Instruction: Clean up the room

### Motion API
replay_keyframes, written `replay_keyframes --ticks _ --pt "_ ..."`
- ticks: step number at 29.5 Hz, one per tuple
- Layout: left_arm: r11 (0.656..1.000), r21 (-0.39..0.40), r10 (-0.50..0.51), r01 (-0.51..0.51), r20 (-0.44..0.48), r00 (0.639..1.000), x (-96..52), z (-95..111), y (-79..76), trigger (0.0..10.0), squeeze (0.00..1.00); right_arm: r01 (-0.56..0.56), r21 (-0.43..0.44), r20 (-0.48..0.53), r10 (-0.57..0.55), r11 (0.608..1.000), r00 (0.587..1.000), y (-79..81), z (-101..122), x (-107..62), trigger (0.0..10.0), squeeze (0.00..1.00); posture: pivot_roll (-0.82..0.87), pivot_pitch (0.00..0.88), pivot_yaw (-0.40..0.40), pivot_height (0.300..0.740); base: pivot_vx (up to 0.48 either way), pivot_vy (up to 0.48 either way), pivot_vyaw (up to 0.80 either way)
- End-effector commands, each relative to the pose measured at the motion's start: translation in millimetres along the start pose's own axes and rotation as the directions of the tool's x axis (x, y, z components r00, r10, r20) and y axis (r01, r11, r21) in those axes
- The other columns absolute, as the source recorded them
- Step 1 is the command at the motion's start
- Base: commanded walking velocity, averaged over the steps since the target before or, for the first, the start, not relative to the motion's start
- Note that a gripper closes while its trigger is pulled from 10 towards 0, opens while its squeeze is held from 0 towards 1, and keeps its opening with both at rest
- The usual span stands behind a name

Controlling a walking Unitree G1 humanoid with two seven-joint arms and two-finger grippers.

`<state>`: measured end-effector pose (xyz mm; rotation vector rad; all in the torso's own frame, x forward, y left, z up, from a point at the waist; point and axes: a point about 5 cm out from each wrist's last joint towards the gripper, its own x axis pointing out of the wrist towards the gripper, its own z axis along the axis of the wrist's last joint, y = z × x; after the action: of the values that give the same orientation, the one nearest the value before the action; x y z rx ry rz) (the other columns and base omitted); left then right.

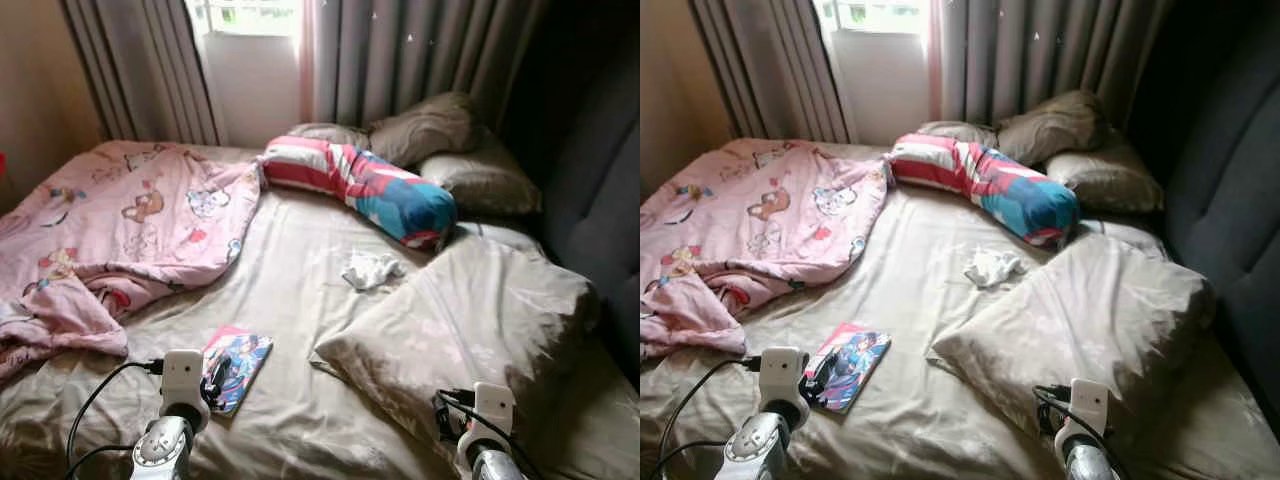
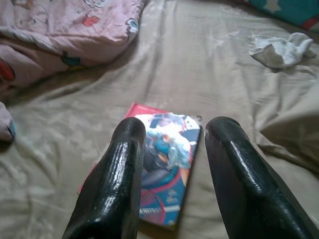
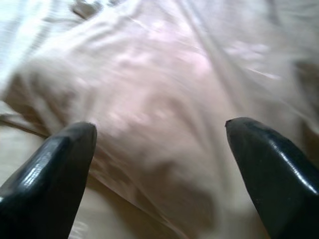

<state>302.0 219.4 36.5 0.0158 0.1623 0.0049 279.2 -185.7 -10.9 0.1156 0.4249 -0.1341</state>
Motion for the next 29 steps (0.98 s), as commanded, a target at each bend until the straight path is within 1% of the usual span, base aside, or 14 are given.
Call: replay_keyframes --ticks 1,3,16,18,20,21,26,29 --pt "1.000 -0.013 -0.007 0.008 0.023 1.000 2.8 4.6 -4.3 10.0 0.00 0.019 -0.001 0.007 -0.019 1.000 1.000 -5.8 0.7 -0.5 10.0 0.00 0.02 0.075 -0.013 0.651 0.398 0.000 0.00" --pt "1.000 -0.014 -0.010 0.010 0.025 1.000 2.9 5.0 -4.4 10.0 0.00 0.021 0.000 0.007 -0.021 1.000 1.000 -5.8 0.7 -0.5 10.0 0.00 0.02 0.075 -0.012 0.651 0.371 0.000 0.00" --pt "0.999 -0.009 -0.033 0.034 0.017 0.999 2.4 4.0 -5.8 10.0 0.00 0.055 0.001 0.006 -0.055 0.999 0.998 -10.4 -0.8 -1.6 10.0 0.00 0.02 0.071 -0.007 0.651 0.000 0.000 0.00" --pt "0.999 -0.006 -0.038 0.038 0.015 0.999 1.9 3.6 -5.5 10.0 0.00 0.094 0.018 0.004 -0.094 0.995 0.996 -15.9 -1.9 -2.7 10.0 0.00 0.02 0.067 -0.004 0.651 0.000 0.000 0.00" --pt "0.999 -0.004 -0.040 0.040 0.014 0.999 1.6 3.4 -5.2 10.0 0.00 0.107 0.025 0.010 -0.107 0.994 0.994 -18.0 -1.4 -3.0 10.0 0.00 0.02 0.066 -0.003 0.651 0.000 0.000 0.00" --pt "0.999 -0.003 -0.041 0.041 0.013 0.999 1.1 3.0 -4.7 10.0 0.00 0.118 0.035 0.018 -0.119 0.992 0.993 -19.5 -0.6 -3.2 10.0 1.00 0.02 0.065 -0.001 0.651 0.000 0.000 0.00" --pt "0.999 0.003 -0.044 0.044 0.010 0.999 -0.2 1.7 -4.0 10.0 0.00 0.132 0.037 0.024 -0.133 0.991 0.991 -20.8 -1.0 -3.9 10.0 1.00 0.02 0.066 0.005 0.651 0.000 0.000 0.00" --pt "0.999 0.006 -0.048 0.048 0.008 0.999 -1.4 0.6 -3.7 10.0 0.00 0.112 0.041 0.022 -0.113 0.993 0.993 -19.0 -2.0 -4.3 10.0 1.00 0.02 0.066 0.009 0.651 0.000 0.000 0.00"
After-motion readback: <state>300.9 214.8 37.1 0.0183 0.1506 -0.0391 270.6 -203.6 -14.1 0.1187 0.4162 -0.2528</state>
